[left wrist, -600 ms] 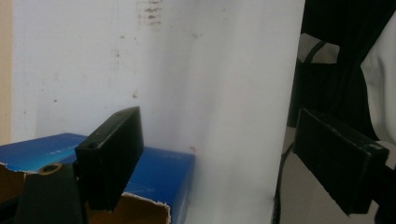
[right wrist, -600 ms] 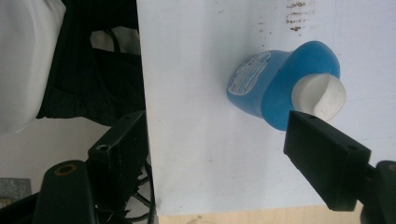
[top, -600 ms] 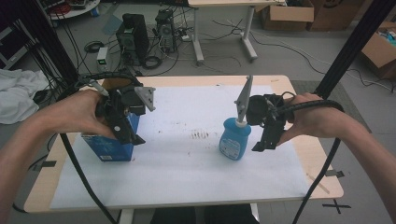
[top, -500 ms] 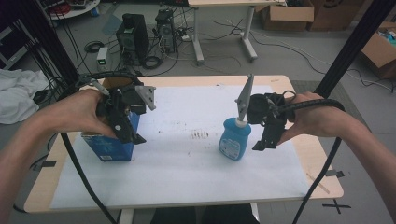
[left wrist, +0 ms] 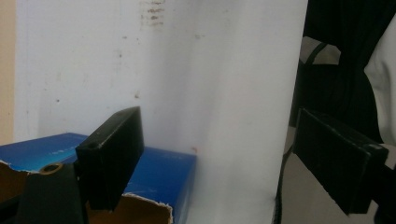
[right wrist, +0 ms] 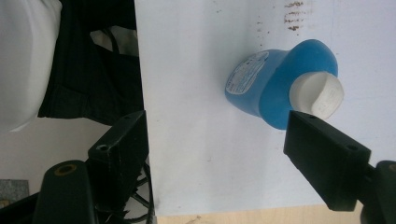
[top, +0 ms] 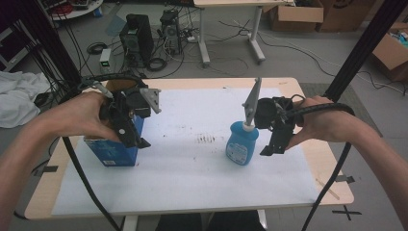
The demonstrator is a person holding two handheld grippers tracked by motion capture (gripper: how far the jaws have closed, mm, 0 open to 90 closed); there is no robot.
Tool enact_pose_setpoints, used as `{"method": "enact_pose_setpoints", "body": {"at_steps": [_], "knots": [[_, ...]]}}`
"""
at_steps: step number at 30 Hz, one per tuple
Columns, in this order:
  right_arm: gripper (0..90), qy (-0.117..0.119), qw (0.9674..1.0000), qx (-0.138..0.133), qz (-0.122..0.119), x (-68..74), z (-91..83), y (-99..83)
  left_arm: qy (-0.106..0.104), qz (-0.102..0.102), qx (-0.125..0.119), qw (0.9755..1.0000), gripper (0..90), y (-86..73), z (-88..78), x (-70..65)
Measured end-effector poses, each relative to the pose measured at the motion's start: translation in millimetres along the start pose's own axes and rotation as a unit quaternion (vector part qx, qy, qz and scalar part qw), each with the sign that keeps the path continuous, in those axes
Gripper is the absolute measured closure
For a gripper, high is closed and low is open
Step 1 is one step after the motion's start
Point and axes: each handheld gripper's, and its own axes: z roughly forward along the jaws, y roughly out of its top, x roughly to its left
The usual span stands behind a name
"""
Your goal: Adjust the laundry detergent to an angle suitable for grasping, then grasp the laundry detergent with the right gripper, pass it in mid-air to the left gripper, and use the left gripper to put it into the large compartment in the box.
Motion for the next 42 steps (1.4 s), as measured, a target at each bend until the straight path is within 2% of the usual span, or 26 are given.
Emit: {"method": "enact_pose_setpoints", "body": {"at_steps": [10, 15, 31, 36, 42], "knots": [[21.9, 0.0, 1.0, 0.001, 0.007, 0.1, 0.8, -3.2, 0.004, 0.006, 0.002, 1.0, 17.3, 3.3, 1.0, 2.0], [21.9, 0.0, 1.0, 0.003, 0.008, 0.5, 0.5, -3.3, 0.004, 0.001, 0.001, 1.0, 17.3, 2.4, 3.4, 1.4], [21.8, -0.012, 0.9995, -0.016, 0.025, 0.6, 1.3, -9.0, 0.003, -0.002, 0.0, 1.0, 17.6, -1.4, 6.8, 2.6], [21.1, -0.018, 0.9978, -0.036, 0.052, -3.3, 2.5, -16.5, 0.0, -0.007, -0.003, 1.0, 17.5, -2.7, 9.4, 5.6], [20.6, -0.015, 0.9941, -0.064, 0.086, -3.7, 12.6, -31.0, -0.005, -0.005, 0.002, 1.0, 17.8, -1.6, 14.3, 6.8]]}}
